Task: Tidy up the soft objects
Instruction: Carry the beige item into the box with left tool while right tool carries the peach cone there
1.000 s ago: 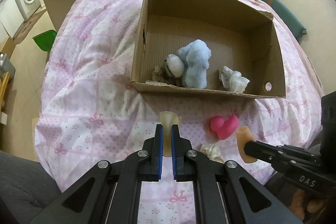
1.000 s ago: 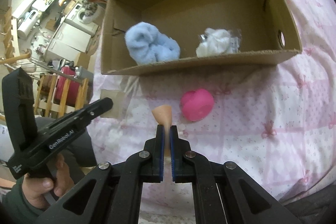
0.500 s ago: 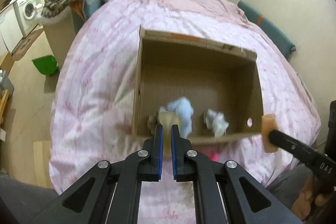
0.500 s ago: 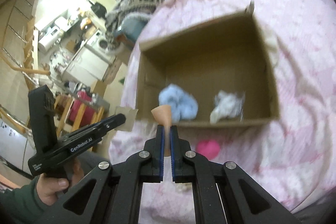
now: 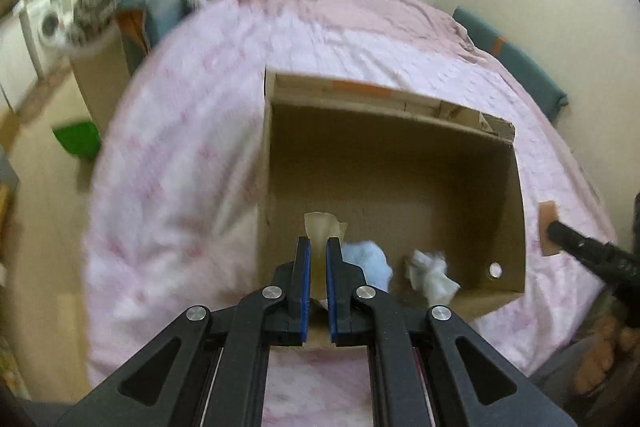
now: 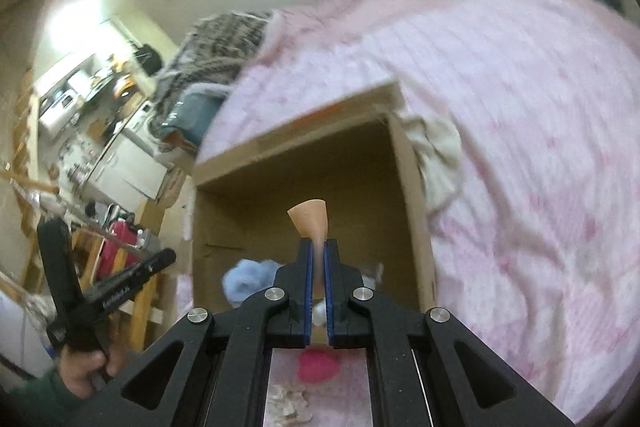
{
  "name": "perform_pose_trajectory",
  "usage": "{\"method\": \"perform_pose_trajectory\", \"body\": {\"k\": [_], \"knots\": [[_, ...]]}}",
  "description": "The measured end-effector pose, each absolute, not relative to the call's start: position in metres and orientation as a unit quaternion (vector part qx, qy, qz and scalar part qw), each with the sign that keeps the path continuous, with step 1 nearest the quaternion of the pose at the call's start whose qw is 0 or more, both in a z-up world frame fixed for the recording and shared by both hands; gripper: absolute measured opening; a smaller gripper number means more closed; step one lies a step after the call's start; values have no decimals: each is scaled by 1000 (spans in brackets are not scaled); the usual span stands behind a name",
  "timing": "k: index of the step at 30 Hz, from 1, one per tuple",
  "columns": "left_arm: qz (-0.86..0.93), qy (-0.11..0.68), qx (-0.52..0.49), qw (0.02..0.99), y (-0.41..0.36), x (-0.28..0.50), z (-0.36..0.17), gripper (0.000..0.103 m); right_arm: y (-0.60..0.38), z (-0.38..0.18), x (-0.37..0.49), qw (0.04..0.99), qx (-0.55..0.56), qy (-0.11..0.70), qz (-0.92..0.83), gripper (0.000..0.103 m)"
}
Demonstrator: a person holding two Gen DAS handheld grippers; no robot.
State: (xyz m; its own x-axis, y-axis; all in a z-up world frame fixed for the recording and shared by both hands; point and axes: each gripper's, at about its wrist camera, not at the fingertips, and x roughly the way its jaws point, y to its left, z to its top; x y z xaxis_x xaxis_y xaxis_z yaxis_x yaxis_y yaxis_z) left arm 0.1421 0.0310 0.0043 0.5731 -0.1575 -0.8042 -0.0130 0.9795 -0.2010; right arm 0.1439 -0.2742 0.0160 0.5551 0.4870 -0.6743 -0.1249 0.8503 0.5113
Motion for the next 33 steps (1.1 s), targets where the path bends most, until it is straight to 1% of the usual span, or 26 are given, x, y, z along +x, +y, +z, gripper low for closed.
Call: {"method": "perform_pose_trajectory", "body": {"k": [4,15,19,22,28,33], "knots": [[-34,464,-68,882,26,145,-5,6,-275,3,150,854,202,451,162,7],[-34,477,-59,876,16,149,-17,7,-253,-18,159,843,155,492,150,7],[-32,486,-68,871,18,152,-22,8,-252,-21,159,841,152,497,147,7],[-24,478,-40,877,13,149,-20,8,-251,-23,160,838,152,502,149,7],[-31,474,-28,880,6,146,-17,8,-247,-23,159,839,142,501,159,7],[-35,469,-37,882,7,146,-14,9,-245,-23,158,838,141,502,160,7]]}}
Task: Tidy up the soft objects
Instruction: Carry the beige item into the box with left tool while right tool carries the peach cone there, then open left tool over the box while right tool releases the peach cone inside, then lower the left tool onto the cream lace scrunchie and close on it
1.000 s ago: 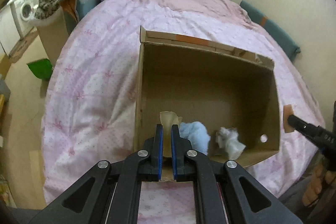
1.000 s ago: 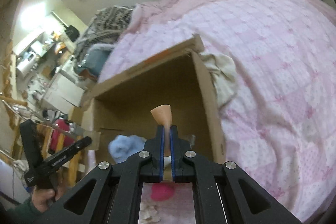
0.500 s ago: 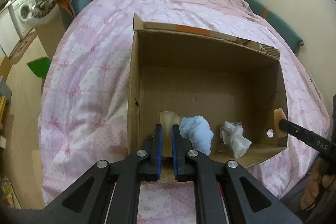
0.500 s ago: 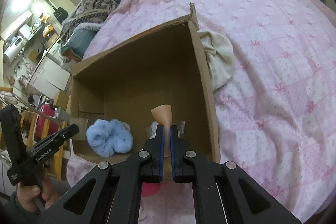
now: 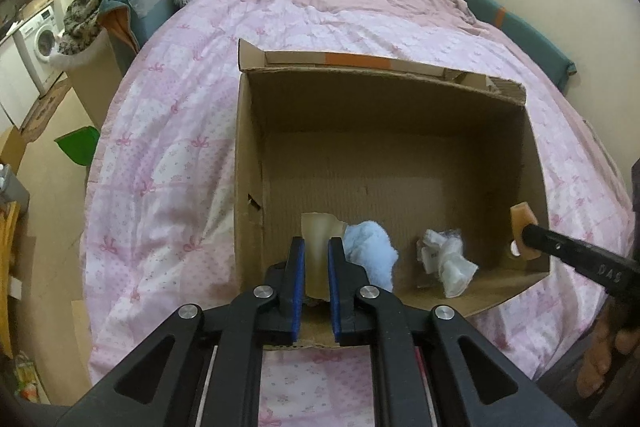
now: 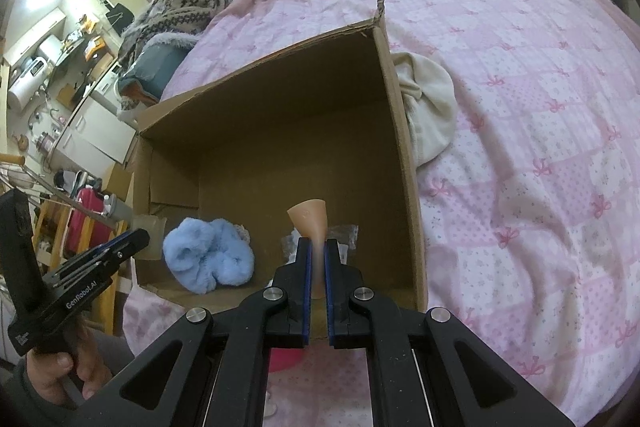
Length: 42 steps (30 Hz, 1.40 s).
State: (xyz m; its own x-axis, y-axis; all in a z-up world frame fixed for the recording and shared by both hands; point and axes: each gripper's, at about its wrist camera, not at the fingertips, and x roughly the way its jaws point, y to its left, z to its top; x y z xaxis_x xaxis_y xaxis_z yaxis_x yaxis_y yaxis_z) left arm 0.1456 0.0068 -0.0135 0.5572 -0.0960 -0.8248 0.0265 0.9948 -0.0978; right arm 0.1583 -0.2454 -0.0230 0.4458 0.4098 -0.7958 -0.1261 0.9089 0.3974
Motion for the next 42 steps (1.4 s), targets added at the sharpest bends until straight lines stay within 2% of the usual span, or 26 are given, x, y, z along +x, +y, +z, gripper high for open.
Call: {"method": "perform_pose_trajectory", "body": {"k": [9,11,16,18,21,23,25,30,33,34,35,36,42], "knots": [[-38,461,-24,886,2,141,-11,12,-240,-23,156,842,127,498,163,7],[-34,458,-21,888,2,140,-10,17,-240,-24,156,841,126,500,163,7],[-26,457,-21,889,5,141,-9,20,-240,-25,157,840,128,502,164,7],[-24,461,-23,887,6,142,-11,25,-240,-25,157,840,128,501,163,7],[-27,458,-21,888,5,141,-9,44,-240,-25,157,839,131,502,164,8],[-30,450,-21,892,4,140,-6,60,-240,-25,158,839,131,502,164,8],[-37,447,-23,894,3,139,-5,65,-241,-23,158,839,136,501,165,9],[-26,444,-14,895,1,139,-5,65,-245,-21,158,840,146,497,164,20],[-23,445,-21,895,4,141,-5,65,-248,-17,158,844,152,488,163,33],[-23,446,-24,894,5,141,-5,65,-249,-16,158,846,154,484,163,47],[-22,446,-26,894,6,141,-5,65,-249,-14,157,848,155,480,162,66],[-20,447,-27,894,7,142,-6,65,-250,-12,156,852,155,474,160,69],[-29,452,-24,891,6,144,-6,65,-245,-11,153,855,141,473,159,69]]}}
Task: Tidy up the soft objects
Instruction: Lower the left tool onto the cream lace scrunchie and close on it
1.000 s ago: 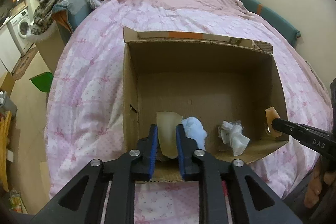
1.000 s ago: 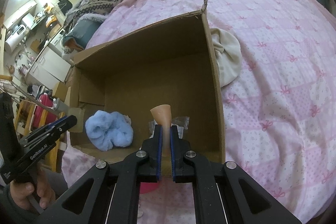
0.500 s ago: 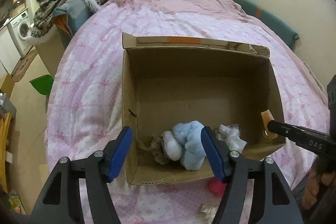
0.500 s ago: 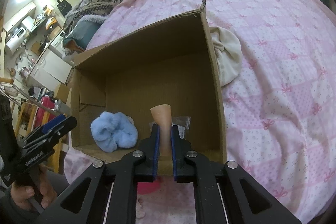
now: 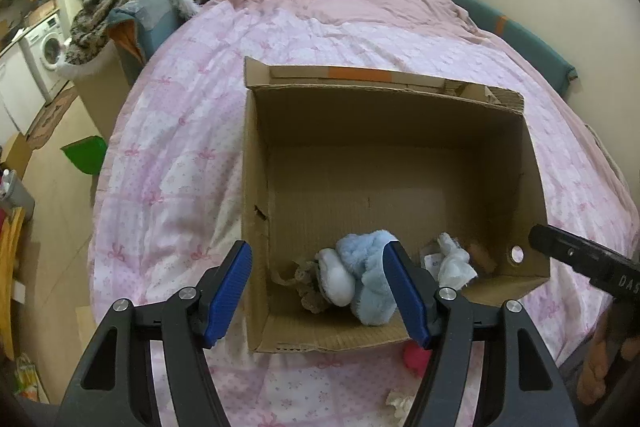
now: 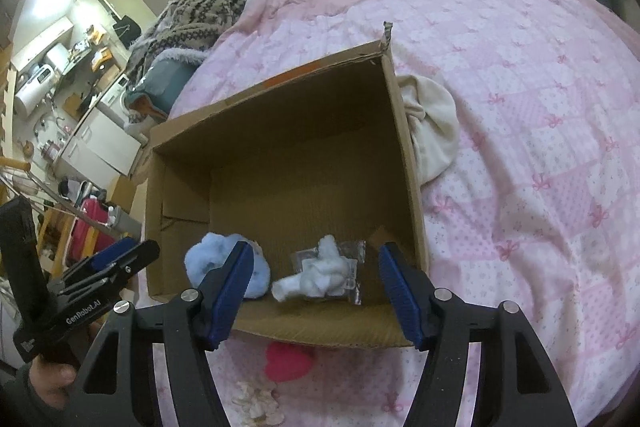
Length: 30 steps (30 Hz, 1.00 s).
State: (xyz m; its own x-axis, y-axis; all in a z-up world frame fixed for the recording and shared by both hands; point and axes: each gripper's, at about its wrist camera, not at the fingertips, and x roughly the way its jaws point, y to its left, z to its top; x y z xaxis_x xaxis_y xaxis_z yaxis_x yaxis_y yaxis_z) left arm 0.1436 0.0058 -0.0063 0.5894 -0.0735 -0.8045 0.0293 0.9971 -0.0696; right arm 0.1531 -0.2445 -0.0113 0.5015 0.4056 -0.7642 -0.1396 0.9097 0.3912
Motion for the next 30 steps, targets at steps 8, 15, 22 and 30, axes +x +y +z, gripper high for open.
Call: {"method": "perform_pose_trajectory", "body": {"k": [8,15,22,30], "knots": [[-31,454,-23,890,4,140,-8,65,-246,-5,135,860,124,468,162,69],[-43,441,-29,896,6,119,6,65,-248,-6,115,858,138,471,150,75],[-41,433,-40,899,5,97,19,66,-247,-6,103,858,149,469,147,76],[-36,462,-70,883,10,77,8,73,-244,-4,84,856,153,471,148,79]]}}
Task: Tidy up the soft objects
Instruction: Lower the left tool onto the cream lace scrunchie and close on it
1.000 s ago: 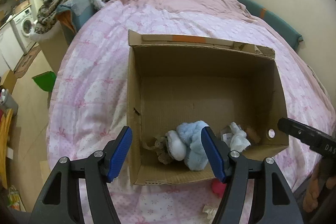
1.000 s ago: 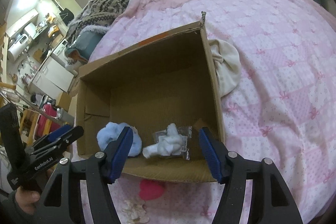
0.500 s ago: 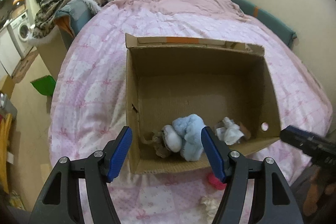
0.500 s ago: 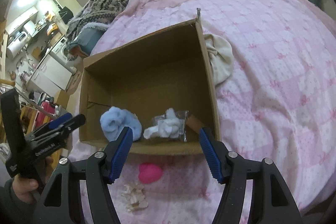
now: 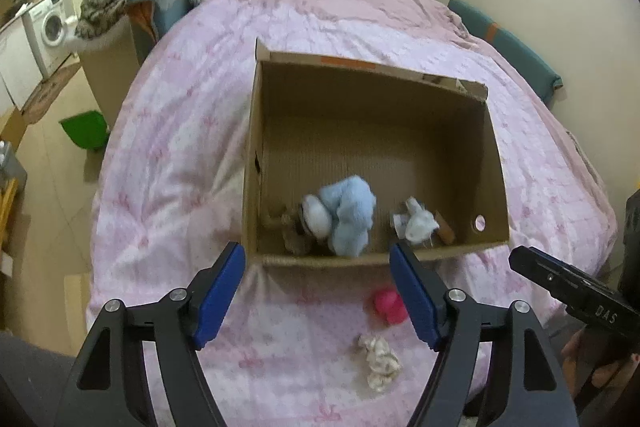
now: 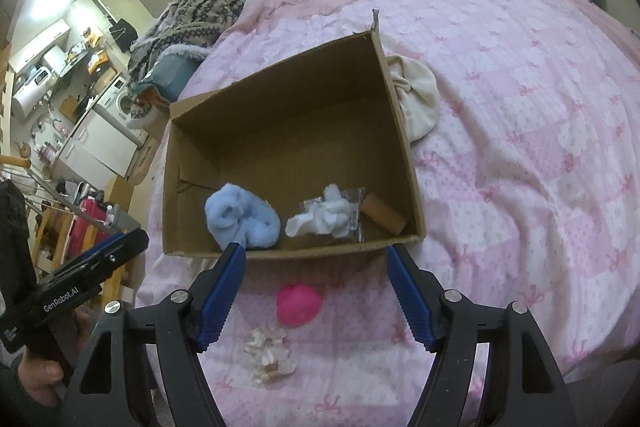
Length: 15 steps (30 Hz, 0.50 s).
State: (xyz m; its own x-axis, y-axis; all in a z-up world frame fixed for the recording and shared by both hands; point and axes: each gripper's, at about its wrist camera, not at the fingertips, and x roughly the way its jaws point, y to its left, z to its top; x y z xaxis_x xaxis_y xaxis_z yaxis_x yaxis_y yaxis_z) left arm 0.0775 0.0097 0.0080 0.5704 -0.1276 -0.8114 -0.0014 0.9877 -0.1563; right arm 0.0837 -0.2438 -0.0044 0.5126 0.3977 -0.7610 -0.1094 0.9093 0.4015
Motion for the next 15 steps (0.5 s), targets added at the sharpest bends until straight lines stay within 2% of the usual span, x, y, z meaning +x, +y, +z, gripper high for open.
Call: {"method": "perform_pose_trajectory", "body": {"k": [2,15], "knots": [[-42,473,-75,877,9,75,3,73,-242,-6,79,852,159,475,155,82],[-56,517,-83,850,-7,58,-29,73,-238,-36,71,822,155,531,136,82]]}}
